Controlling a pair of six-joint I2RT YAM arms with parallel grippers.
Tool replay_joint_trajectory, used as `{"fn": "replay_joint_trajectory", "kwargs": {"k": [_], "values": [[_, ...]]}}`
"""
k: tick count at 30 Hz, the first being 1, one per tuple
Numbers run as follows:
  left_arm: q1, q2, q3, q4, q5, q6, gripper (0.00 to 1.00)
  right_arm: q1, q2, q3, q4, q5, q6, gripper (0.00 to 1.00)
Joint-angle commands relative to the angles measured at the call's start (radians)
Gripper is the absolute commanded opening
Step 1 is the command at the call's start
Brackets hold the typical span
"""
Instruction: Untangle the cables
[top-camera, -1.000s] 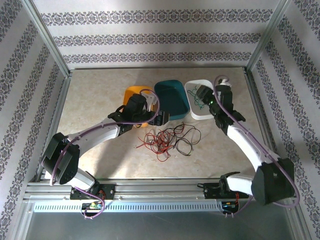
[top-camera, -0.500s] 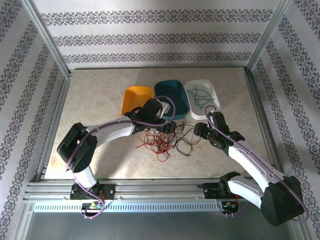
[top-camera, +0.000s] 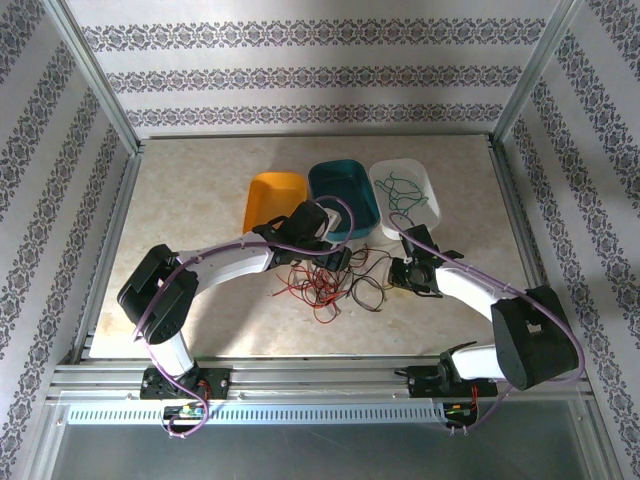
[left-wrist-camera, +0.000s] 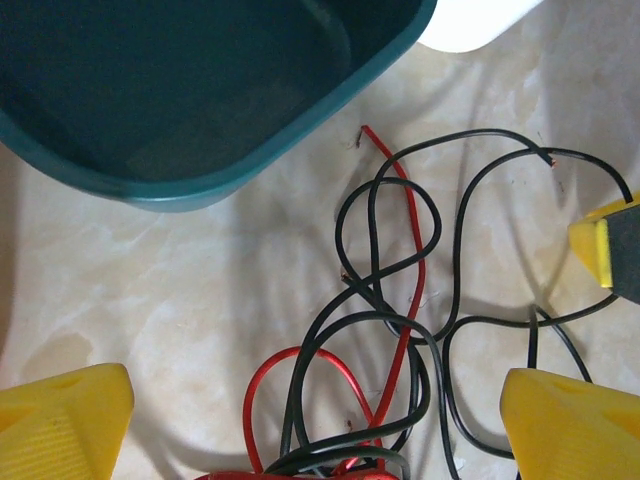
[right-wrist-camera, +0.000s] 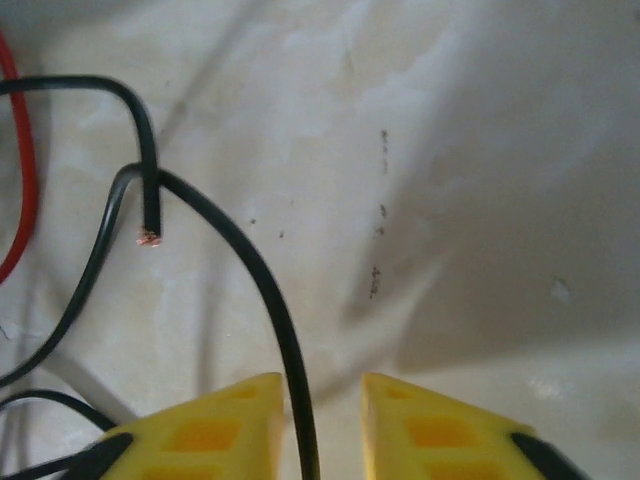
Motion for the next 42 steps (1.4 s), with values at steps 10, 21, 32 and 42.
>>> {"fn": "replay_joint_trajectory", "kwargs": {"k": [10,21,32,42], "values": [[-0.036,0.072,-0.017,-0.042,-0.028,0.026,0.81,0.022,-0.372,0.091,-0.056,0.102,-0.052,0.07],[-0.044,0.123,-0.039,-0.022,-0.023,0.019,0.7,0.071,-0.546,0.339,-0.057,0.167,-0.176,0.08],[-0.044,0.066,-0.099,0.033,-0.026,0.02,0.69,0.091,-0.463,0.479,0.099,0.221,-0.21,0.06],[-0.044,0.089,-0.123,0.013,-0.005,0.022,0.65,0.112,-0.451,0.539,0.233,0.476,-0.331,0.06]]}}
